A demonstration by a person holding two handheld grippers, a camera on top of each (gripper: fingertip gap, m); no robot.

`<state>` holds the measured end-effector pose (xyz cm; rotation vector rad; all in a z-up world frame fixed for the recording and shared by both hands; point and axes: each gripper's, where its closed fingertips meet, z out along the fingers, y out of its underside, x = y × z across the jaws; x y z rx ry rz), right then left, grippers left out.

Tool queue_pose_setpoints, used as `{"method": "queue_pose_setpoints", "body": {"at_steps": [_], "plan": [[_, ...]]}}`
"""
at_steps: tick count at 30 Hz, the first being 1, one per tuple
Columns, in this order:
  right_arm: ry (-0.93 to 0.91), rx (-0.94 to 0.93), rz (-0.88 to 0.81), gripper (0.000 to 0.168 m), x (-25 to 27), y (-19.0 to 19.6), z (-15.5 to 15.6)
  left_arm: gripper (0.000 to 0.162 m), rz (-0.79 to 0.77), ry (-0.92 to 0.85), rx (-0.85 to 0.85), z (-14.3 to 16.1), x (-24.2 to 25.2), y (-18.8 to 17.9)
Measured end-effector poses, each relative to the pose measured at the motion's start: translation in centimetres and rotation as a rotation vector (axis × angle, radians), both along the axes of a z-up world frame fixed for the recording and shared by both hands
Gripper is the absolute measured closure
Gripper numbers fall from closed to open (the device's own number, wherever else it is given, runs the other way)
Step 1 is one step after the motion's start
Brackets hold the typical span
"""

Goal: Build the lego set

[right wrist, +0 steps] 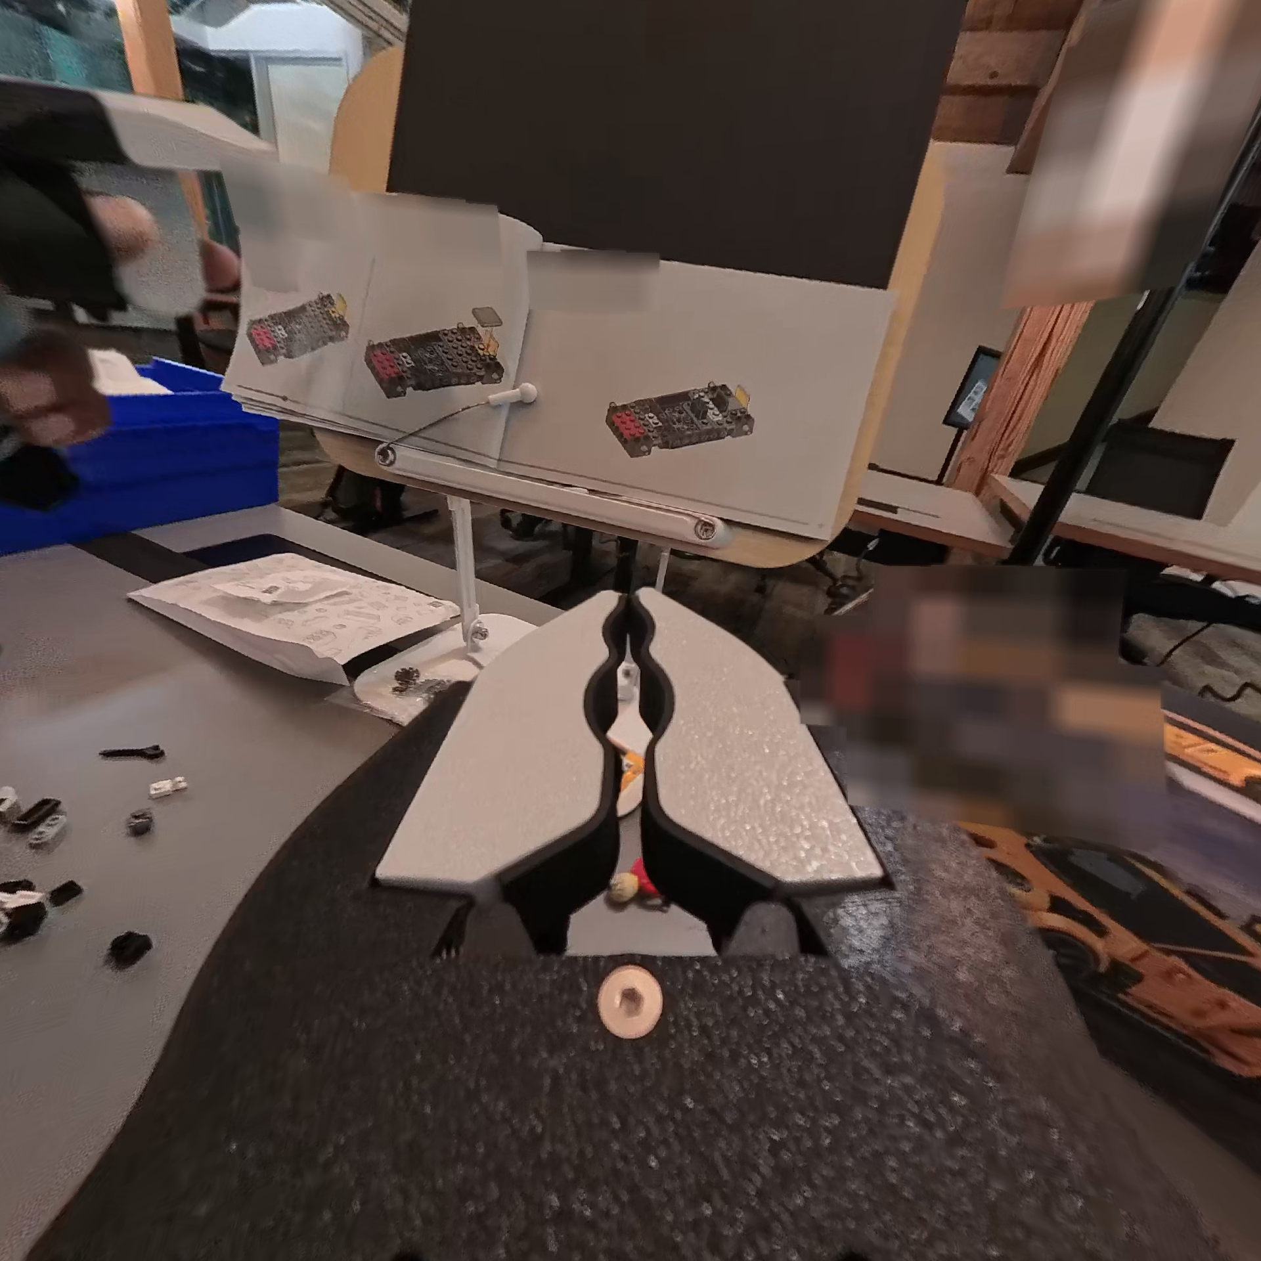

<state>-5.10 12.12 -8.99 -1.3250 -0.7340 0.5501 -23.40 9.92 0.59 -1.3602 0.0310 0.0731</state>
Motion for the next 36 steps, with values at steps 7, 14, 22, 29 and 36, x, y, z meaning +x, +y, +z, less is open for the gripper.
{"method": "queue_pose_setpoints", "body": {"at_steps": [7, 14, 22, 29, 36], "plan": [[-0.047, 0.072, 0.06, 0.168, -0.2, -2.4, 2.2, 0.162, -0.081, -0.003, -0.048, -2.6, 2.4, -8.1], [-0.053, 0.0, 0.153, 0.168, 1.6, -5.1, 2.6, 0.162, 0.036, 0.208, -0.354, -4.8, -6.4, -18.0], [-0.124, -0.044, 0.121, 0.168, 5.7, -5.9, -1.2, 0.162, 0.171, 0.207, -1.397, -16.5, -27.1, -32.2], [-0.184, -0.034, 0.138, 0.168, 5.2, -6.3, -2.5, 0.139, 0.071, 0.189, -1.839, -22.7, -29.9, -36.6], [-0.199, -0.064, 0.153, 0.168, 5.1, -6.1, -3.7, 0.131, 0.004, 0.234, -2.151, -24.8, -30.7, -38.0]]}}
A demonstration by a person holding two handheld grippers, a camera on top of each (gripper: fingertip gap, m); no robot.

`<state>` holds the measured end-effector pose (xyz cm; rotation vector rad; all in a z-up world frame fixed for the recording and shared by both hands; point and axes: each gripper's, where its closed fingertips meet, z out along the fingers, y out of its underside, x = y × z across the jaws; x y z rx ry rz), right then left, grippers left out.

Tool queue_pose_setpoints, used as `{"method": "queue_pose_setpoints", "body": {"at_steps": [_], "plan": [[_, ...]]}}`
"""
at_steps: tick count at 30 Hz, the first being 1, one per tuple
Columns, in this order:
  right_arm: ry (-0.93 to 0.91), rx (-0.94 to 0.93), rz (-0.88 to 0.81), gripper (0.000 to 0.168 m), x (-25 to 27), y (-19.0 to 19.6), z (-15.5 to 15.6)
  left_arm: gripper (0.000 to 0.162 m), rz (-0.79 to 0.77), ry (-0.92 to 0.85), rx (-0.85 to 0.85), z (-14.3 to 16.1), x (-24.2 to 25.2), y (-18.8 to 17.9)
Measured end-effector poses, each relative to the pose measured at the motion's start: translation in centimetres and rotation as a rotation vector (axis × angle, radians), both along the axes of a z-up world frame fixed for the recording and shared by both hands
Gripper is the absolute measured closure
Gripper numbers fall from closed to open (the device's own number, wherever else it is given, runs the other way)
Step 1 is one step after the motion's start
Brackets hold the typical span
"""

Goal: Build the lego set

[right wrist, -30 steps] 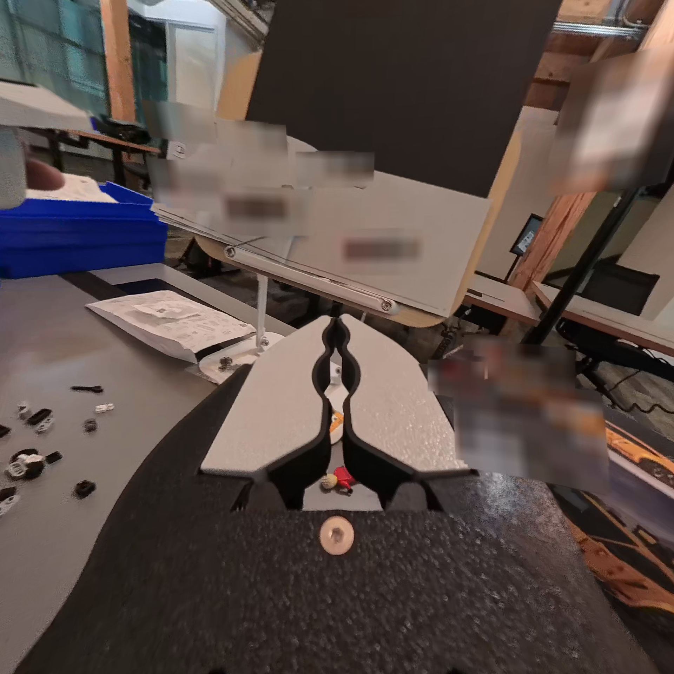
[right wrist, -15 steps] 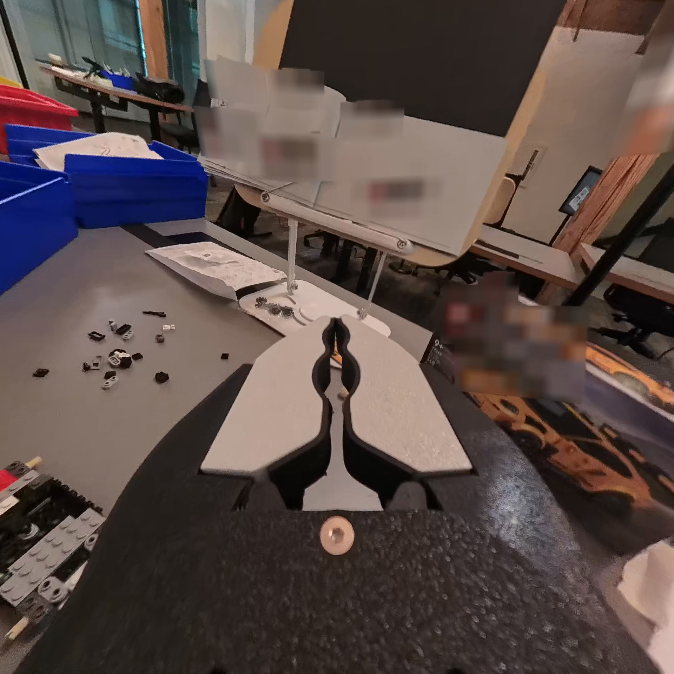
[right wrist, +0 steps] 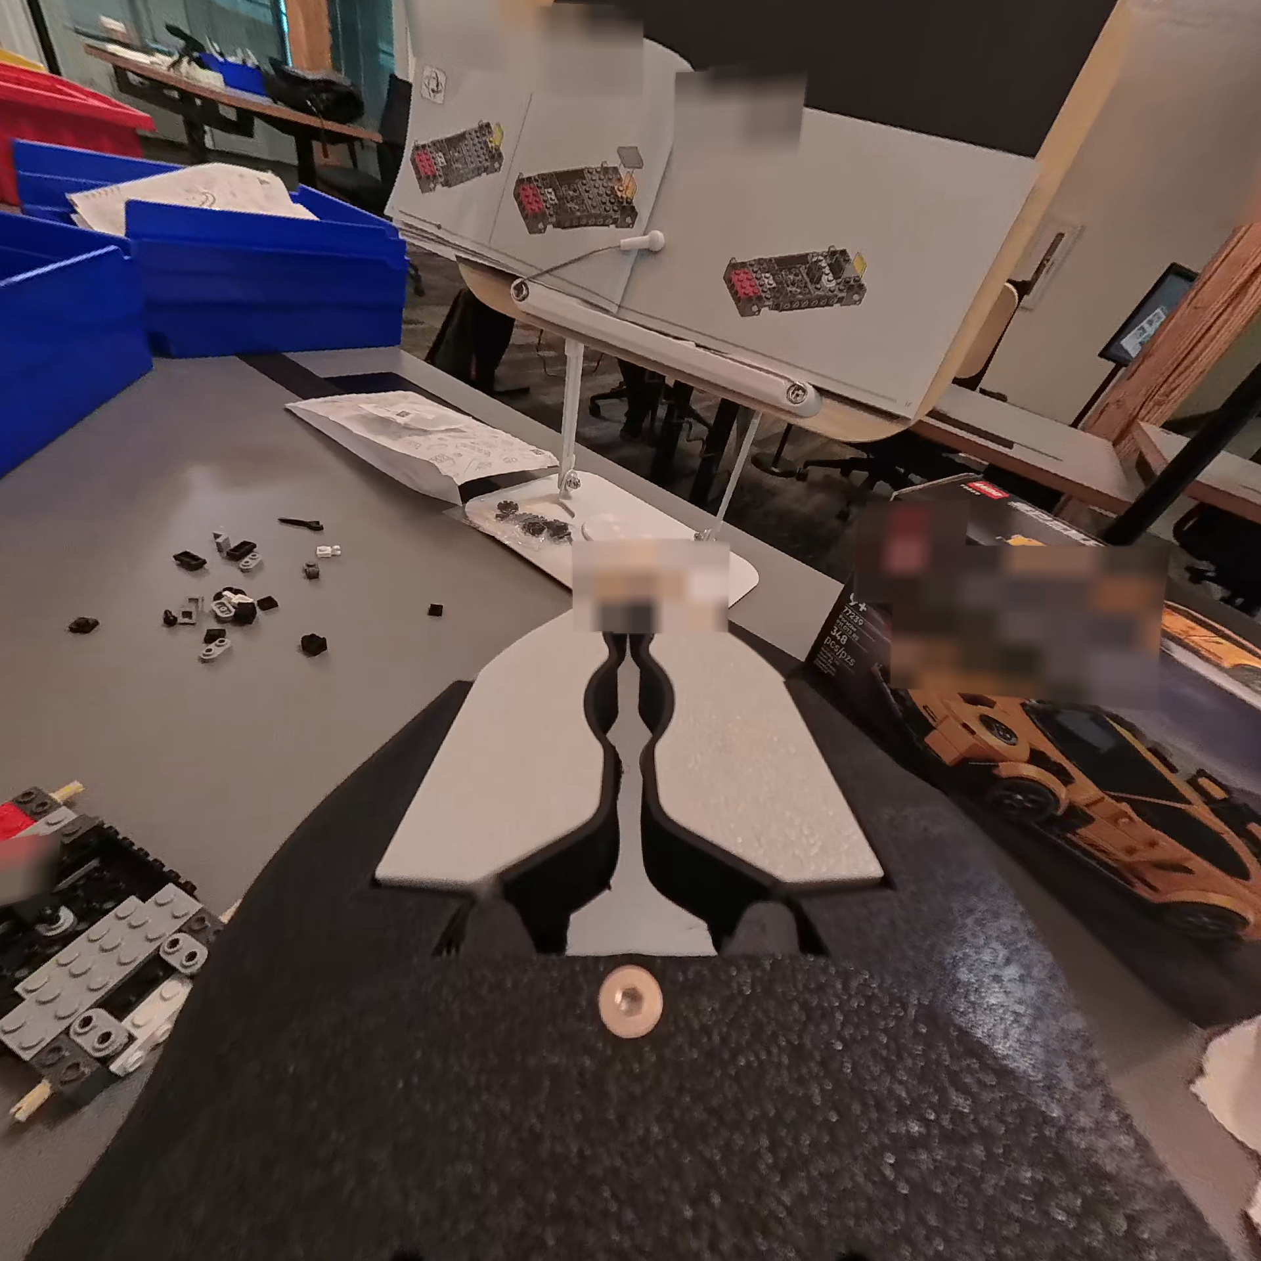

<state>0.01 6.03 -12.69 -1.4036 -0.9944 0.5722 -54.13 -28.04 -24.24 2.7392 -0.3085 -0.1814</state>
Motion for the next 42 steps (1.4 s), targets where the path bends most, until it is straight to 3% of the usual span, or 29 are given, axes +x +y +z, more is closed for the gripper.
{"method": "queue_pose_setpoints", "body": {"at_steps": [14, 15, 16, 23, 27, 28, 29, 35, 42], "plan": [[-0.031, -0.024, 0.009, 0.168, -0.1, 0.2, -1.3, 0.147, 0.037, 0.036, -0.173, -2.7, -1.8, -0.1], [-0.033, -0.024, 0.009, 0.168, -0.1, 0.2, -1.3, 0.161, 0.034, 0.043, -0.168, -2.6, -1.9, 0.0], [-0.033, -0.024, 0.009, 0.168, 0.0, 0.2, -1.3, 0.162, 0.053, 0.046, -0.147, -2.5, -1.8, 0.2], [-0.023, -0.022, 0.024, 0.168, -0.2, -0.2, -1.1, 0.16, 0.04, 0.001, 0.032, -0.2, 0.1, 1.1], [-0.024, -0.018, 0.04, 0.168, -0.5, -0.7, -1.0, 0.154, 0.056, 0.052, 0.059, -0.4, -0.8, 0.6], [-0.026, -0.016, 0.04, 0.168, -0.5, -0.8, -1.0, 0.14, 0.073, 0.047, 0.039, -0.8, -0.8, 0.3], [-0.027, -0.012, 0.04, 0.168, -0.5, -0.9, -0.9, 0.136, 0.081, 0.049, 0.018, -1.1, -1.0, 0.0], [-0.028, -0.014, 0.032, 0.168, -0.3, -0.9, -0.9, 0.138, -0.011, 0.058, -0.053, -2.5, -1.7, 0.3], [-0.038, -0.025, 0.034, 0.168, -0.4, -0.8, -1.4, 0.153, -0.008, 0.005, -0.054, -2.9, -1.2, 0.4]]}}
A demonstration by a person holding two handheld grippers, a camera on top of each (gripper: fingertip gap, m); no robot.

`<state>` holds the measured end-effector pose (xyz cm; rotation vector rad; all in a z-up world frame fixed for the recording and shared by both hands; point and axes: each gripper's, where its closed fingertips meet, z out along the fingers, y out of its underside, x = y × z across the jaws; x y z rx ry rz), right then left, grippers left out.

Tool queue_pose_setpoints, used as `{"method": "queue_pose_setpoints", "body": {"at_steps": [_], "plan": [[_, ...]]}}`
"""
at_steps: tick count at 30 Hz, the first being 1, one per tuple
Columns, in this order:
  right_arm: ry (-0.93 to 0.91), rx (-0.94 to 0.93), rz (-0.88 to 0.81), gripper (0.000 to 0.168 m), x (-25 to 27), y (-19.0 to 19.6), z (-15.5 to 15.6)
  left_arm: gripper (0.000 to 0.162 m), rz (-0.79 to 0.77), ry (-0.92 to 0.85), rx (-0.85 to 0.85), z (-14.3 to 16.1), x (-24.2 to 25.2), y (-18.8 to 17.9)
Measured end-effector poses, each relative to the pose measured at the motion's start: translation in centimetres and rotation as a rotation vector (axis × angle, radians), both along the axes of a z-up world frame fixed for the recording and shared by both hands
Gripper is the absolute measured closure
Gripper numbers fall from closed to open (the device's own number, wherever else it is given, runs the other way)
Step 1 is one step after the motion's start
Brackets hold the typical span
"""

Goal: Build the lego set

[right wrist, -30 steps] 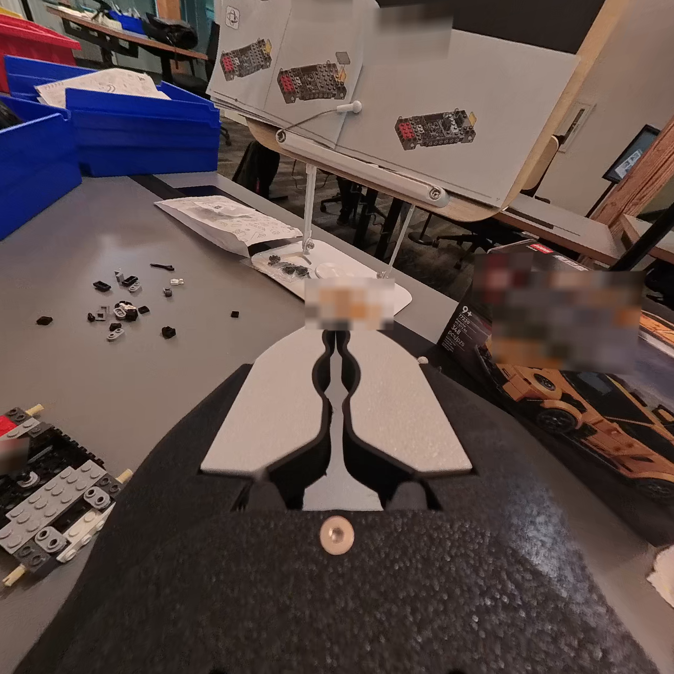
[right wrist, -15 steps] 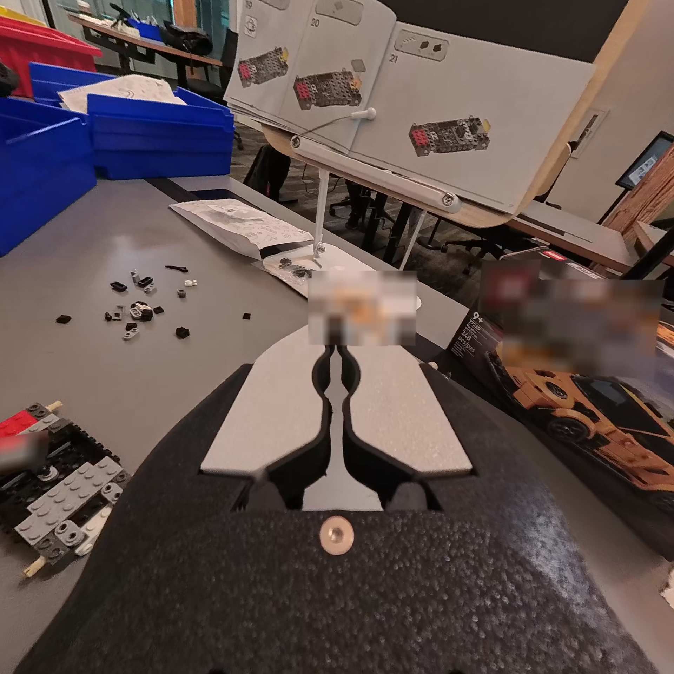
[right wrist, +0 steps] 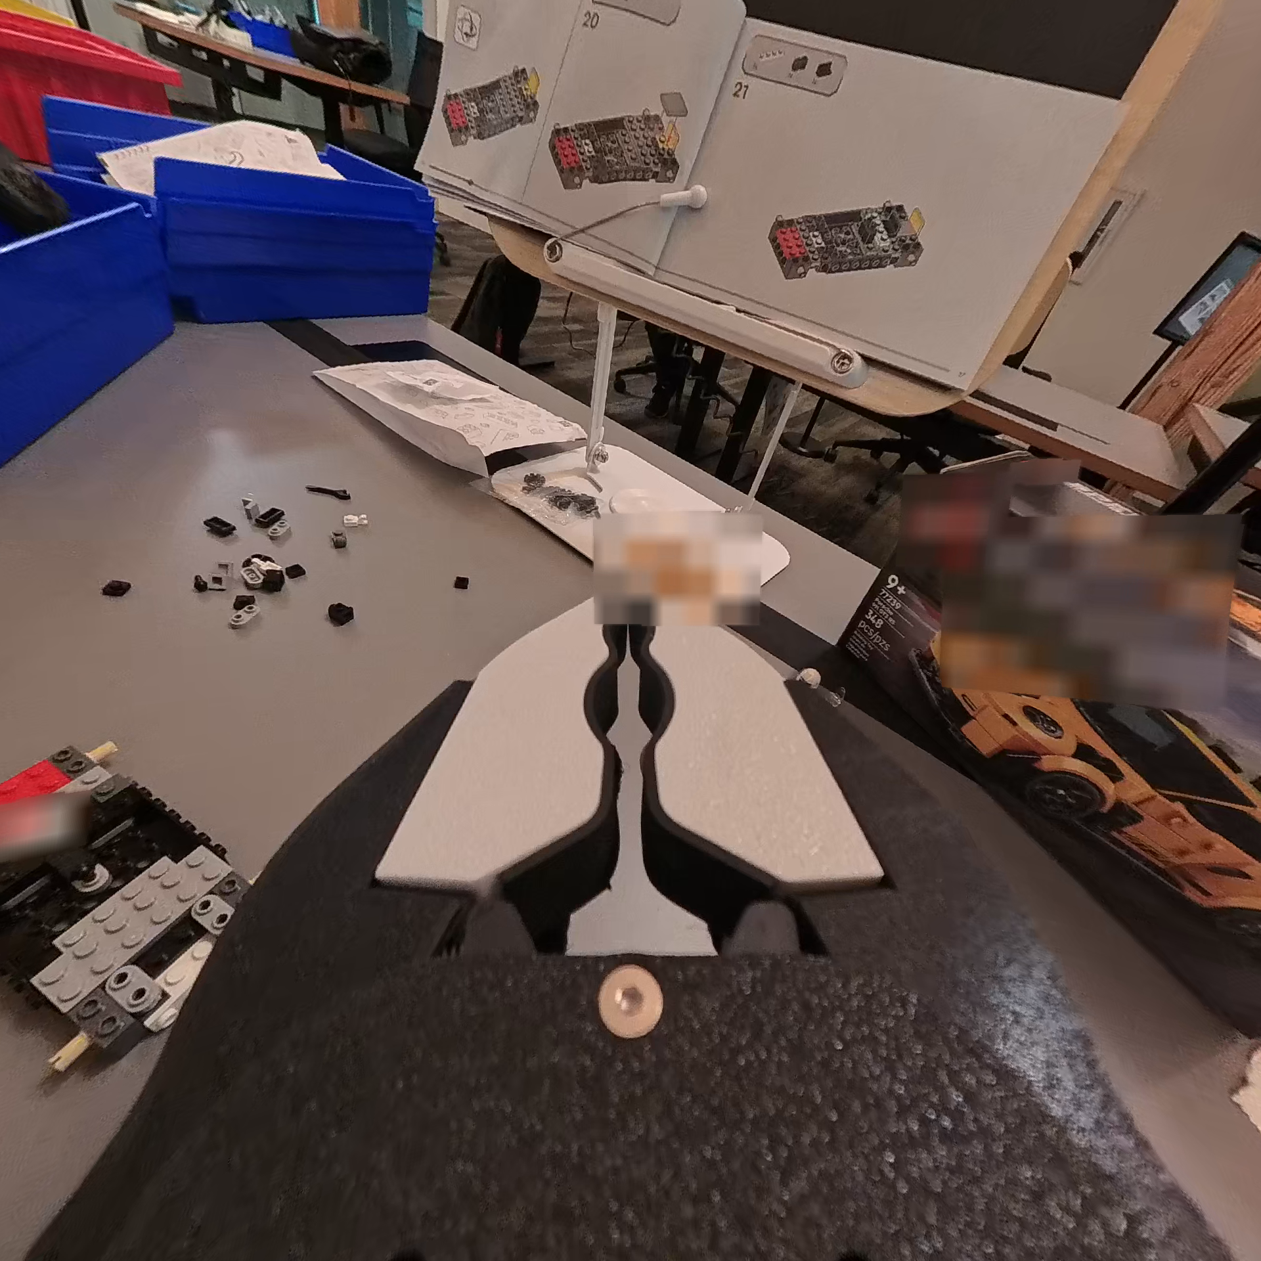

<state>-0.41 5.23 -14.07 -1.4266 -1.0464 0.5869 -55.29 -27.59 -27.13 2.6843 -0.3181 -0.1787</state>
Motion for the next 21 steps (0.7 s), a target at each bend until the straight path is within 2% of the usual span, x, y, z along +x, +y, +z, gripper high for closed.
{"method": "queue_pose_setpoints", "body": {"at_steps": [3, 6, 9, 12, 16, 21], "plan": [[0.009, 0.0, 0.009, 0.168, 0.0, -0.2, 0.2, 0.153, -0.01, -0.047, 0.109, 2.2, 1.5, 0.7], [0.027, 0.003, 0.033, 0.168, -0.2, -0.8, 0.7, 0.153, -0.024, -0.144, 0.404, 5.5, 5.4, 4.3], [0.056, 0.031, 0.094, 0.168, -1.1, -2.3, 1.7, 0.153, -0.082, -0.377, 0.72, 9.5, 13.7, 8.5], [0.084, 0.078, 0.248, 0.163, -2.9, -5.9, 2.9, 0.154, -0.128, -0.687, 0.919, 12.6, 24.0, 11.1], [0.014, 0.161, 0.558, 0.14, -5.6, -13.0, 3.1, 0.154, -0.148, -1.153, 0.943, 14.5, 36.8, 12.3], [-0.161, 0.396, 0.76, 0.133, -6.5, -17.5, 2.8, 0.154, -0.125, -1.536, 0.759, 14.4, 46.0, 13.4]]}}
